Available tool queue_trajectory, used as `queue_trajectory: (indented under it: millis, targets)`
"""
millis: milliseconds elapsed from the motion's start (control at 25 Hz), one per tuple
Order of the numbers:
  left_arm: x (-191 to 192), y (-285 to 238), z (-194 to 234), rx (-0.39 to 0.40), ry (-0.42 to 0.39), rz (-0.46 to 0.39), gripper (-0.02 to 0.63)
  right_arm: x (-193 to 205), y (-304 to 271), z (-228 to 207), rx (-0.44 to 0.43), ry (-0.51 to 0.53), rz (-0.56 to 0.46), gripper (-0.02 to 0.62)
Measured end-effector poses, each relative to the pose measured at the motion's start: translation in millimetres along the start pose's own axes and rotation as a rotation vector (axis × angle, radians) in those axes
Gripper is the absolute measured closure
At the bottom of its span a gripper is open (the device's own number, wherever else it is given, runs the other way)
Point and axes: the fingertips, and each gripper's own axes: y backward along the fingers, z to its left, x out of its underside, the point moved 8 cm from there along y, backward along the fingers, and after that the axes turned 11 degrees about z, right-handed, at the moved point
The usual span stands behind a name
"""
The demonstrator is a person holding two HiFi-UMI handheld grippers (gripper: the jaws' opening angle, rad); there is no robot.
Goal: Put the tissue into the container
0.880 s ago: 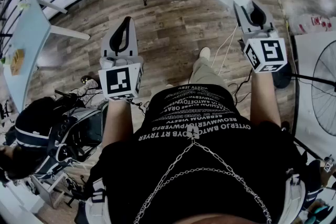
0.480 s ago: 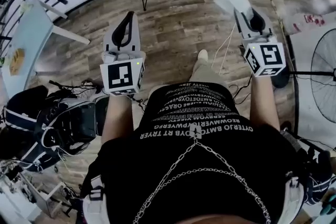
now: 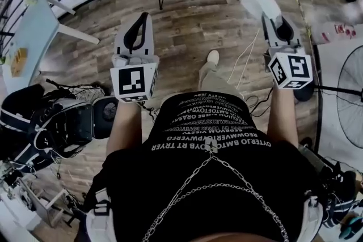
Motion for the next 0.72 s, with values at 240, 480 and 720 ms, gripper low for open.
queue_trajectory:
  millis: [240,480,720]
  targets:
    - [-26,-51,-3,-0.04,-0.037,0.007,0.577,-17,-55,-51,-0.048,0.011,-0.018,0.485]
    - [-60,-115,-42,-0.063,-0.032,-0.004,0.577,-17,-78,-123,-0.079,0.02,-0.041,0.485]
    - [-110,-168,-101,-0.076,-0.044,-0.038,0.577,-8,-80,-204,-0.102,0.012,-0.045,0.485]
